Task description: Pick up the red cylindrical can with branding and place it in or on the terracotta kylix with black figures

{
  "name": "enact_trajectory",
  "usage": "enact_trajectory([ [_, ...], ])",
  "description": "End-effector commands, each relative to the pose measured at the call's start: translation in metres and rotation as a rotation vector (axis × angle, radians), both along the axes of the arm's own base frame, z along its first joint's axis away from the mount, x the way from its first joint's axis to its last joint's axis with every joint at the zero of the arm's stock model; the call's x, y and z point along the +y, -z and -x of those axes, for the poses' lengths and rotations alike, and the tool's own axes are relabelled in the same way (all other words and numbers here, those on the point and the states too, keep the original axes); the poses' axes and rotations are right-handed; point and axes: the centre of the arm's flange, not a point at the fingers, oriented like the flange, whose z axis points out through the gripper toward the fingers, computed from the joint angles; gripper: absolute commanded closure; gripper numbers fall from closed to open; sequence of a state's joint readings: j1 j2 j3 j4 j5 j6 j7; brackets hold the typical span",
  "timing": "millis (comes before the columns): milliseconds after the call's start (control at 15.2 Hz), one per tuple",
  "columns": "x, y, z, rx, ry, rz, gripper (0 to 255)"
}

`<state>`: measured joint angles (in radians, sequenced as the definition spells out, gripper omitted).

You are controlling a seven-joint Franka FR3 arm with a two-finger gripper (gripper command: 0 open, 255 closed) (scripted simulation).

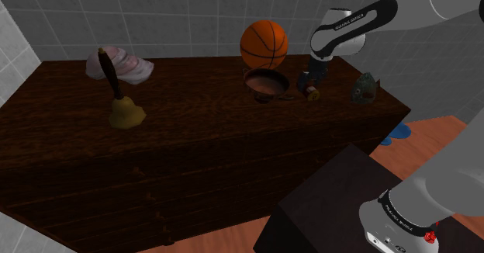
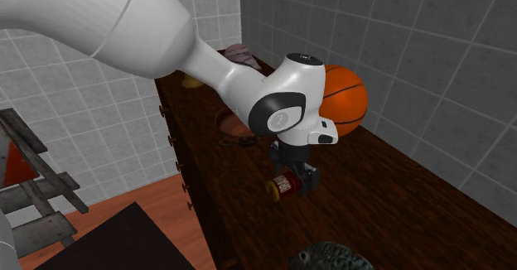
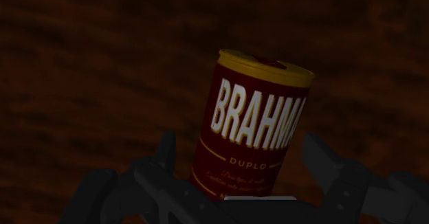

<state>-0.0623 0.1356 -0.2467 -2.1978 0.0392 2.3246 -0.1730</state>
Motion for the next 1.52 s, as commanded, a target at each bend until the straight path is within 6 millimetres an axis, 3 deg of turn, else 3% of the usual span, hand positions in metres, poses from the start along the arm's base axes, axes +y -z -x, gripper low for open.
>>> enact_trajectory([
  [0,0.0,0.0,0.0,0.0,0.0,0.0,0],
  [66,0.0,0.0,0.0,0.0,0.0,0.0,255],
  [660,0.0,0.0,0.0,0.0,0.0,0.0,255],
  [1452,0.0,-0.063,0.0,0.0,0.0,0.0,255],
])
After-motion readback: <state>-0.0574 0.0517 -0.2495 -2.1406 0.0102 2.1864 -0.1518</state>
